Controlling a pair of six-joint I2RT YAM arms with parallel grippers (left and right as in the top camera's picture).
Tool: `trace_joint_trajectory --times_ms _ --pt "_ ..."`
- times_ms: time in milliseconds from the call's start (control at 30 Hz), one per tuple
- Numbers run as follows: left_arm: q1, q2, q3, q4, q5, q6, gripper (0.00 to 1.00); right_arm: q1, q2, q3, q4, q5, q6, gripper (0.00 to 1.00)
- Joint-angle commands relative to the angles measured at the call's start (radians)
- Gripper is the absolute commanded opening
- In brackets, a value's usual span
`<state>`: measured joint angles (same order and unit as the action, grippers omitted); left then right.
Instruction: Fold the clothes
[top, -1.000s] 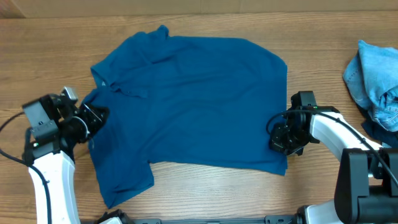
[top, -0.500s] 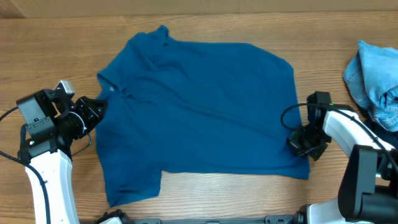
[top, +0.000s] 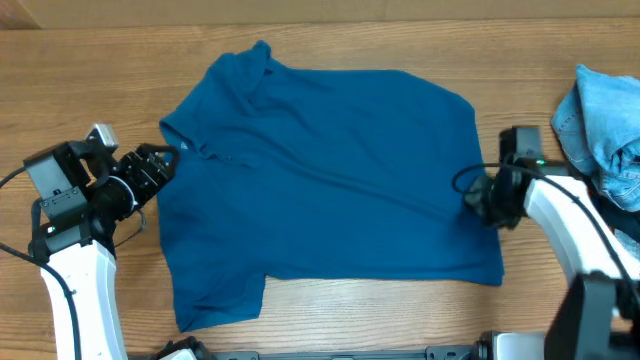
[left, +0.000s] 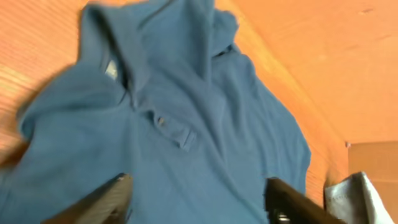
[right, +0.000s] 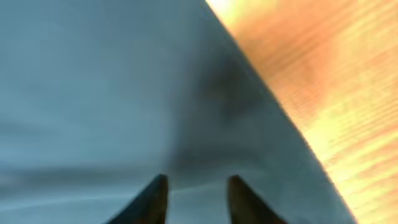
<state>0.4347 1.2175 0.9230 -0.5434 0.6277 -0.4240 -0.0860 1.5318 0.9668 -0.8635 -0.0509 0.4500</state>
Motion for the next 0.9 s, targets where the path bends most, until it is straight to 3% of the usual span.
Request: trace_joint_trajectory --times_ms 0,233,400,467,500,600,867 --pt "0.004 -0.012 0.024 0.06 0.083 0.009 0.78 0.0 -0.088 0.095 0.024 -0.085 -0.013 0.43" --pt "0.003 -0.011 0.024 0.161 0.1 -0.002 0.8 0.0 -0.088 0.104 0.038 -0.174 -0.023 0.5" --pt "0.003 -0.011 0.024 0.042 0.125 0.081 0.93 -0.002 -0.088 0.104 -0.04 -0.175 -0.039 0.63" --pt "0.003 -0.011 0.024 -0.031 0.124 0.141 0.93 -0.002 -0.088 0.104 -0.088 -0.175 -0.039 0.76" --pt "0.004 -0.011 0.024 -0.059 0.121 0.164 0.93 -0.002 -0.088 0.104 -0.105 -0.175 -0.038 0.77" --pt "0.004 -0.011 0.024 -0.167 0.075 0.237 1.0 -0.002 -0.088 0.104 -0.183 -0.175 -0.035 0.78" --pt "0.003 -0.011 0.021 -0.374 -0.069 0.351 1.0 -0.002 -0.088 0.077 -0.322 -0.179 -0.031 0.77"
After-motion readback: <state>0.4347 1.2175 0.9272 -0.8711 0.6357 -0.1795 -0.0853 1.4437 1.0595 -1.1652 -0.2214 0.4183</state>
